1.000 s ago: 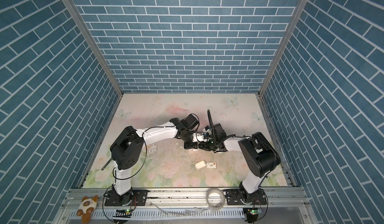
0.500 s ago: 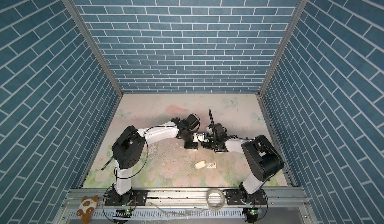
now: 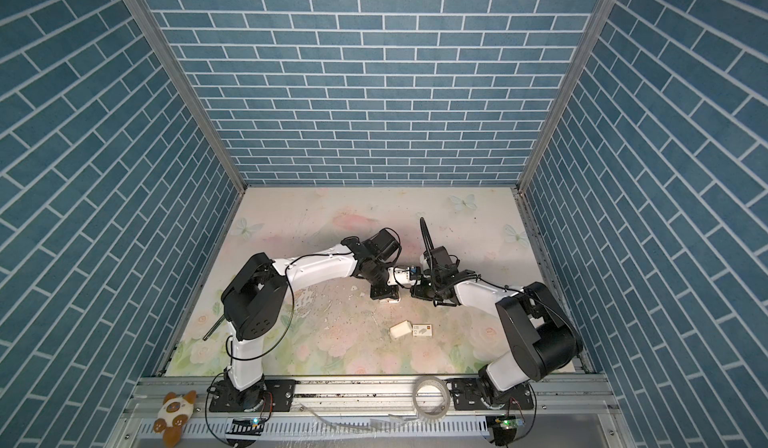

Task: Load the staples into the stapler

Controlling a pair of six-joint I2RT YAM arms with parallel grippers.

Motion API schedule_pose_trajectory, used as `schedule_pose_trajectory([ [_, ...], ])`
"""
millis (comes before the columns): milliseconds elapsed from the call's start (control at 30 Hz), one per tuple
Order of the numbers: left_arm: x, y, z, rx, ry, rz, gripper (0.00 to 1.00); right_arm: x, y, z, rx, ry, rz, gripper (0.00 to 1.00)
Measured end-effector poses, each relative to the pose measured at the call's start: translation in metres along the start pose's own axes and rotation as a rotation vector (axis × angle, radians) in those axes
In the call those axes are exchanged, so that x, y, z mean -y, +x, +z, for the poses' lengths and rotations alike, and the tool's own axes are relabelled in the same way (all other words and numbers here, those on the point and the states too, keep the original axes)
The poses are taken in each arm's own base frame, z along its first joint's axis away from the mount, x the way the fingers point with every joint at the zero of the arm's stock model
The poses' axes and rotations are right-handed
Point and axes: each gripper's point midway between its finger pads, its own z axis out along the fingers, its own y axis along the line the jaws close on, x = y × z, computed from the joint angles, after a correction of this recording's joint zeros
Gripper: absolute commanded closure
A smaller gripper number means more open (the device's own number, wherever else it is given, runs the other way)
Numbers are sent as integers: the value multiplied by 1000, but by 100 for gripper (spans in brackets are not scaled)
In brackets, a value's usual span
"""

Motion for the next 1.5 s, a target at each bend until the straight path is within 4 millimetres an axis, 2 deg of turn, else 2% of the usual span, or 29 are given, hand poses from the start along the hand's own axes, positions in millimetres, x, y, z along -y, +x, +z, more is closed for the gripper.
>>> schedule_pose_trajectory([
  [400, 2, -2, 2, 6, 1, 10, 91, 2, 8, -2, -31, 6, 9, 86],
  [700, 1, 0, 5, 10, -9, -1, 91, 1, 22, 8, -110, -30, 29, 86],
  [1000, 0, 0, 6, 9, -14, 1, 91, -5, 22, 11, -154, -33, 36, 86],
  [1233, 0, 0, 6, 9, -15, 1, 92, -1, 31, 5, -193, -9, 36, 86],
  [1500, 0, 0, 5, 11, -15, 3, 92, 3, 39, -11, -190, 19, 32, 85],
])
